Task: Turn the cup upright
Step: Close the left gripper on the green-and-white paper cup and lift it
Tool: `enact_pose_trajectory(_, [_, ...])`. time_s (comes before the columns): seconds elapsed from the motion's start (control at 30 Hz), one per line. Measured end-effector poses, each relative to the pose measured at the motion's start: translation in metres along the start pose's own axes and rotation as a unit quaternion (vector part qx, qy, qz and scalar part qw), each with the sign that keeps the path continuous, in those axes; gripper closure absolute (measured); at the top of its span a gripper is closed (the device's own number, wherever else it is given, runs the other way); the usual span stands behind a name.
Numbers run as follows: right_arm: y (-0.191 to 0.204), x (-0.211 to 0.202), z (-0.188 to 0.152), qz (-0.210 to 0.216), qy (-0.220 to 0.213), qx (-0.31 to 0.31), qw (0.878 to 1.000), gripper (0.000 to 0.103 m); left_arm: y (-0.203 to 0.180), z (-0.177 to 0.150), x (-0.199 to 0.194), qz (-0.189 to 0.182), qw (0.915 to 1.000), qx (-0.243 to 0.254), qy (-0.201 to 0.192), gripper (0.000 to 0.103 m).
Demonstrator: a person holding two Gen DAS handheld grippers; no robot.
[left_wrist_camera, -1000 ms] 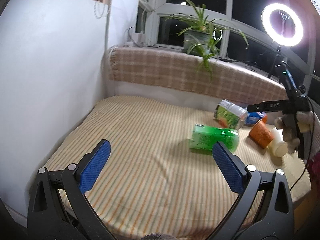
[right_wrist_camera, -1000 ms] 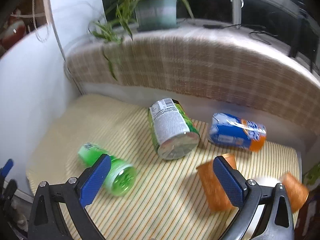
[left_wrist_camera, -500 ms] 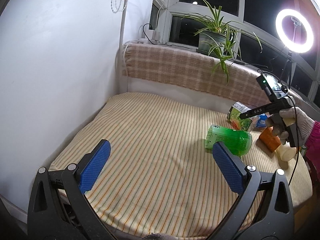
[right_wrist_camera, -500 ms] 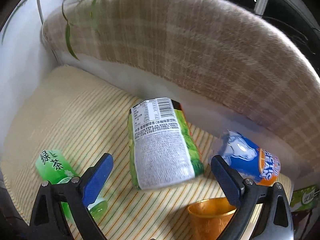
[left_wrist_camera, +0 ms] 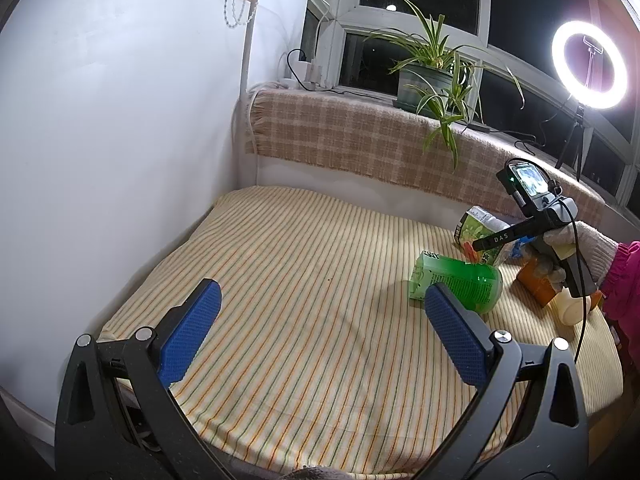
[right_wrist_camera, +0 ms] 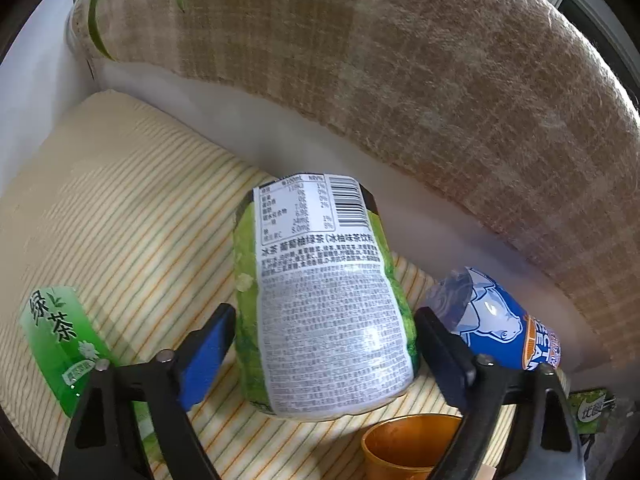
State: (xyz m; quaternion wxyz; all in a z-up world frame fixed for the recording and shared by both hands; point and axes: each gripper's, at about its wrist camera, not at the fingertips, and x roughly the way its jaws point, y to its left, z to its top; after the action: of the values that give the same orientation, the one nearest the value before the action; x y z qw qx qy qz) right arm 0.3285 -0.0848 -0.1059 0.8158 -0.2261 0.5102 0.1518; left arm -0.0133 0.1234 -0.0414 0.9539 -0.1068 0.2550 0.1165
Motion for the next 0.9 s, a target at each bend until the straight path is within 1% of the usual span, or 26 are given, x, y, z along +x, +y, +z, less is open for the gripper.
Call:
enact_pose_trajectory(0.13, [0.0,-0.007,-0.009,-0.005,-0.01,-0.001,1.0,0.014,-0.001,0.0,-0.003,-0.001,1.0,0.002,-0.003,0.0])
enact_pose_trajectory(0.2, [0.005,-0.014,-0.006,-0.009,-0.022,0.0,1.0,0.014,-0.002,0.0,-0.006,-0.002,1.0,0.003,-0.006,0.0])
enact_pose_trajectory(0.27, [0.002,-0.024,-0.008,-0.003,-0.038,0.006,0.999,0.014,-0.004,0.0,-0.008,-0.003,0.9999,0.005,-0.009,0.0])
enact_pose_trajectory(0.43, [0.003,-0.067,-0.021,0.004,-0.091,0.018,0.996,0.015,-0.01,-0.002,-0.015,-0.01,0.9998,0.007,-0.016,0.0])
enact_pose_trajectory(0.6, [-0.003,-0.114,-0.051,0.037,-0.138,0.053,0.988,0.014,-0.022,-0.003,-0.018,-0.025,0.9995,0.014,-0.016,0.0])
enact_pose_trajectory(0.7, [-0.013,-0.136,-0.079,0.075,-0.156,0.096,0.98,0.014,-0.03,-0.004,-0.019,-0.04,0.999,0.017,-0.013,0.0])
enact_pose_trajectory(0.73, [-0.017,-0.143,-0.092,0.099,-0.158,0.119,0.975,0.014,-0.031,-0.005,-0.019,-0.044,0.9988,0.017,-0.012,0.0])
enact_pose_trajectory(0.77, [-0.016,-0.142,-0.1,0.12,-0.157,0.137,0.971,0.014,-0.034,-0.006,-0.019,-0.049,0.9986,0.016,-0.01,0.0])
enact_pose_trajectory(0.83, [-0.026,-0.146,-0.124,0.173,-0.151,0.187,0.955,0.014,-0.039,-0.008,-0.018,-0.061,0.998,0.015,-0.004,0.0])
enact_pose_trajectory(0.9, [-0.021,-0.14,-0.144,0.208,-0.135,0.228,0.942,0.014,-0.046,-0.01,-0.016,-0.074,0.9972,0.013,0.006,0.0])
